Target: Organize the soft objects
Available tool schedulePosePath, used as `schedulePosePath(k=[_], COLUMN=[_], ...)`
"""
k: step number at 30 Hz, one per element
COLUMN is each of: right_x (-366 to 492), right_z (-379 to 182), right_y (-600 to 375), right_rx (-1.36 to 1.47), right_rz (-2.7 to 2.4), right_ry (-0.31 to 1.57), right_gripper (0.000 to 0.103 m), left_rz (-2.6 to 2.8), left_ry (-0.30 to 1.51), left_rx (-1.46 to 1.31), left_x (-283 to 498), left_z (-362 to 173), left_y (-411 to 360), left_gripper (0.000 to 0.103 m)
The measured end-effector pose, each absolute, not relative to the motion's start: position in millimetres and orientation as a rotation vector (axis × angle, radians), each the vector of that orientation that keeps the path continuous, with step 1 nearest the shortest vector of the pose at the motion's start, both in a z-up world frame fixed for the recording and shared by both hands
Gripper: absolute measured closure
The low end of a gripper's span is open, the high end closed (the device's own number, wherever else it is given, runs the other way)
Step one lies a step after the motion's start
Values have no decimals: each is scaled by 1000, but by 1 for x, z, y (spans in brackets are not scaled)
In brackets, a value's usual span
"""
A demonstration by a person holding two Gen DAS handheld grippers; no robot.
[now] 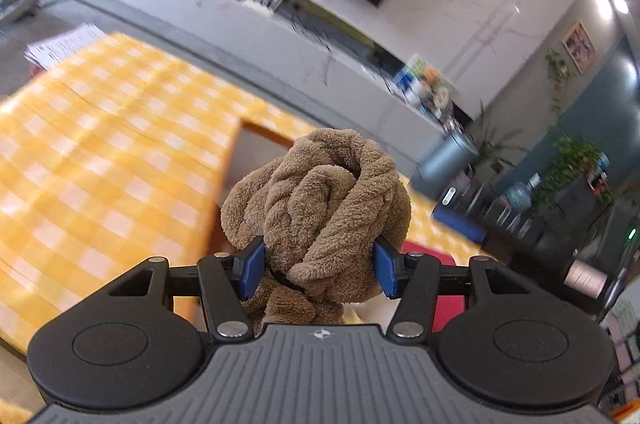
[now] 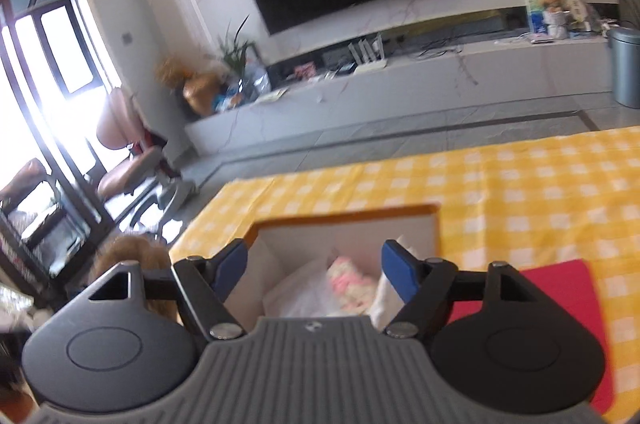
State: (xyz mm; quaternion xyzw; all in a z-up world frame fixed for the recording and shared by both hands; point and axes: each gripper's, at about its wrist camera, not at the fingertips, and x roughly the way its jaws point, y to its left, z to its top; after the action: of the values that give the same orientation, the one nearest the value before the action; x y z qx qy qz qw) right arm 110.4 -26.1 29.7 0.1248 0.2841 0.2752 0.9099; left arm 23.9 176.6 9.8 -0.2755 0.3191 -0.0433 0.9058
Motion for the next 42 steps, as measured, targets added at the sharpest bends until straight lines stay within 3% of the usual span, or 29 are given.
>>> schedulePosePath(k=[8, 14, 16, 21, 24, 36, 42], right_x=[113, 113, 112, 110, 107, 56, 36], right_z=[37, 36, 37, 39, 40, 65, 50], right_y=[-56, -61, -61, -63, -64, -84, -93], right_rx=[311, 316, 310, 308, 301, 154, 87], right_rz=[517, 515, 514, 508, 500, 260, 191], right_ry=[591, 614, 613, 610, 605, 390, 394], right_gripper=[27, 27, 27, 27, 27, 27, 27], left_rz=[-55, 0, 6, 33, 57, 65, 41], left_ry=[849, 865, 855, 777, 711, 412, 305], left_rx=[-537, -441, -425, -323, -263, -51, -32], left_x=[48, 49, 49, 43, 36, 6, -6], left_z=[-23, -31, -30, -20, -10, 27, 33], left_y=[139, 122, 119, 104, 98, 59, 39], left_gripper=[39, 37, 32, 13, 8, 5, 5])
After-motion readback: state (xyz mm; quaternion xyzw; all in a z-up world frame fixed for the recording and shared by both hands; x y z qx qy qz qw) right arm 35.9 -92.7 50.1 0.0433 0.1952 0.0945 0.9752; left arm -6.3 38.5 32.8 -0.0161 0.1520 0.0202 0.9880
